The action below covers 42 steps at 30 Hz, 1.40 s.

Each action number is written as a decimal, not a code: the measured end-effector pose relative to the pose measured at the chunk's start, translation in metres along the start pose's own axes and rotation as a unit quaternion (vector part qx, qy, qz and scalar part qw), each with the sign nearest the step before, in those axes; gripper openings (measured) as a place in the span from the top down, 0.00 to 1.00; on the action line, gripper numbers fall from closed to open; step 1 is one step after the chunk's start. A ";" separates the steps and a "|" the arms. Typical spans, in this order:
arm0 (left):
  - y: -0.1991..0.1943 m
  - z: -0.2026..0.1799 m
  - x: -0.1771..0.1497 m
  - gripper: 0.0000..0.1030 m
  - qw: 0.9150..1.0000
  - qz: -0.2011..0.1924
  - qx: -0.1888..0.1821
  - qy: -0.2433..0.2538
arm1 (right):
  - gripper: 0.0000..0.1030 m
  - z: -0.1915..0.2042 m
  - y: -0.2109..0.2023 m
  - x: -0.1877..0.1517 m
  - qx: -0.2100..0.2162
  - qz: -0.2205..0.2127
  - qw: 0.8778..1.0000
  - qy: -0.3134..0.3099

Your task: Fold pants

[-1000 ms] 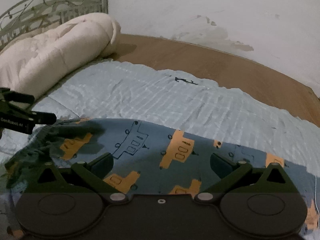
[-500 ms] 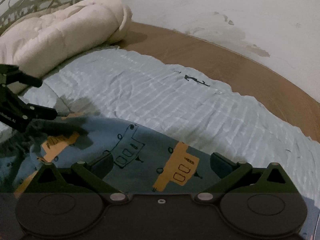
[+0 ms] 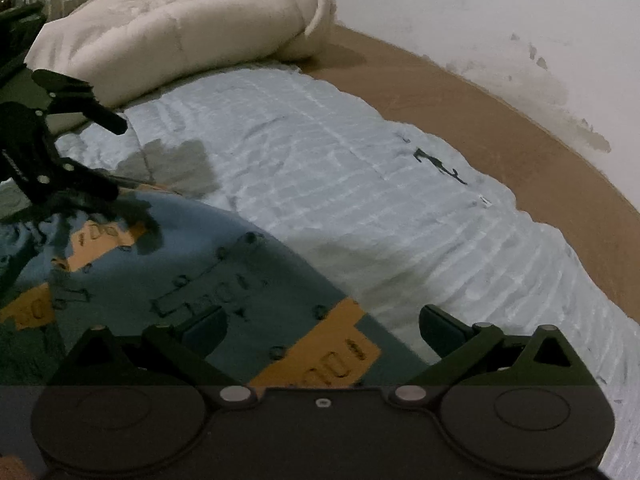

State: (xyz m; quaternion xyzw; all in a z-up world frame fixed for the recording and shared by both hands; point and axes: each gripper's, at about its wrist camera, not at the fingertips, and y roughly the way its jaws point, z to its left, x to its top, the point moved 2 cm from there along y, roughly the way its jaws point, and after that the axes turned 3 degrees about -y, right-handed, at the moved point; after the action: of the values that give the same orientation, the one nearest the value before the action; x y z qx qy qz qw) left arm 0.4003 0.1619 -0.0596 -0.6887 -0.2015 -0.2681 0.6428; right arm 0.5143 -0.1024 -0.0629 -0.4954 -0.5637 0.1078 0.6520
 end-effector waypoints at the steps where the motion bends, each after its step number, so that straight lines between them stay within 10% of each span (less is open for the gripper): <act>1: 0.003 0.001 0.001 0.00 1.000 0.003 -0.003 0.005 | 0.08 -0.004 0.004 0.000 -0.002 0.007 1.000 -0.001; 6: 0.008 -0.003 0.008 0.00 0.999 -0.002 0.010 0.044 | 0.14 -0.019 0.018 -0.006 0.000 0.032 0.999 0.015; 16: 0.008 0.052 0.018 0.06 0.998 -0.009 -0.045 -0.050 | 0.17 -0.014 0.022 -0.014 0.023 0.022 0.999 0.013; 26: 0.043 0.025 0.012 0.42 0.996 0.069 -0.054 0.014 | 0.33 -0.022 0.020 -0.018 0.015 0.019 1.000 0.015; 35: 0.053 0.037 0.011 0.47 0.989 0.112 -0.089 -0.027 | 0.37 -0.032 0.019 -0.027 0.010 0.021 0.999 0.030; 38: 0.053 0.037 0.012 0.71 0.989 0.115 -0.079 -0.042 | 0.40 -0.031 0.023 -0.027 0.014 0.029 0.999 0.038; 42: 0.045 0.024 0.014 0.96 0.993 0.098 -0.060 -0.035 | 0.79 -0.029 0.022 -0.019 0.016 0.038 0.998 0.045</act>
State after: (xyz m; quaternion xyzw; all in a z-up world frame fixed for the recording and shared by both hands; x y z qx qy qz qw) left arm 0.4417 0.1803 -0.0859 -0.7517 -0.1389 -0.1909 0.6158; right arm 0.5416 -0.1198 -0.0880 -0.5106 -0.5128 0.1189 0.6798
